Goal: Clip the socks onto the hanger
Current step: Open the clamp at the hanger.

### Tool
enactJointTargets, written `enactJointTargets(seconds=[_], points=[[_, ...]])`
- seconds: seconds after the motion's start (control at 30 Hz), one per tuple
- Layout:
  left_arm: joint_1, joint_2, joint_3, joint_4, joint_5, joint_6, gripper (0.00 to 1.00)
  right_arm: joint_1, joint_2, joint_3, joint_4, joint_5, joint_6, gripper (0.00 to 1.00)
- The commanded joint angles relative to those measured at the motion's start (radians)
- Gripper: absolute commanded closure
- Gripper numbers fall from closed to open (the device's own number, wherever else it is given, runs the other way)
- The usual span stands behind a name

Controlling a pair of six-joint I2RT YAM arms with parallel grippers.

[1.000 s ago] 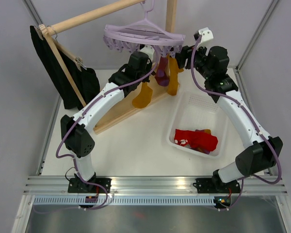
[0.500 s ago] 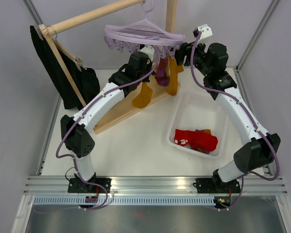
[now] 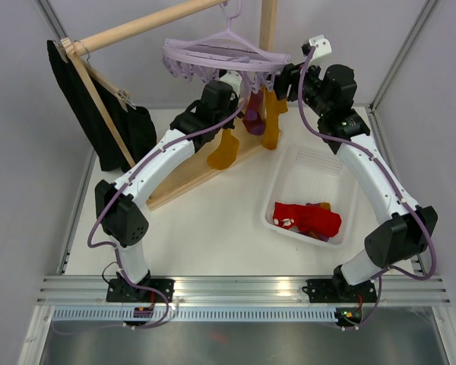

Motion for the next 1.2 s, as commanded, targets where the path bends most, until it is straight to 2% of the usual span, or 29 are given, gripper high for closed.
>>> enactJointTargets(seconds=[0.0,0.7,0.93,1.07,1.17], points=[[0.000,-0.005,0.049,0.023,0.002,0.033,0.98,0.006,0.004,0.050,0.024,-0.016,0.005,0.39],[0.000,-0.005,0.049,0.026,0.007,0.032,0.98,0.029,0.026,0.075,-0.048,0.012,-0.030,0.42],[-0.001,-0.003,0.050,0.028,0.007,0.033,0.98,0.029,0.020,0.070,-0.045,0.033,-0.030,0.48],[0.000,-0.003,0.049,0.026,0.008,0.032,0.98,0.029,0.017,0.072,-0.042,0.052,-0.027,0.48],[0.000,-0.003,0.049,0.026,0.008,0.032,0.98,0.029,0.017,0.073,-0.042,0.058,-0.023,0.53]])
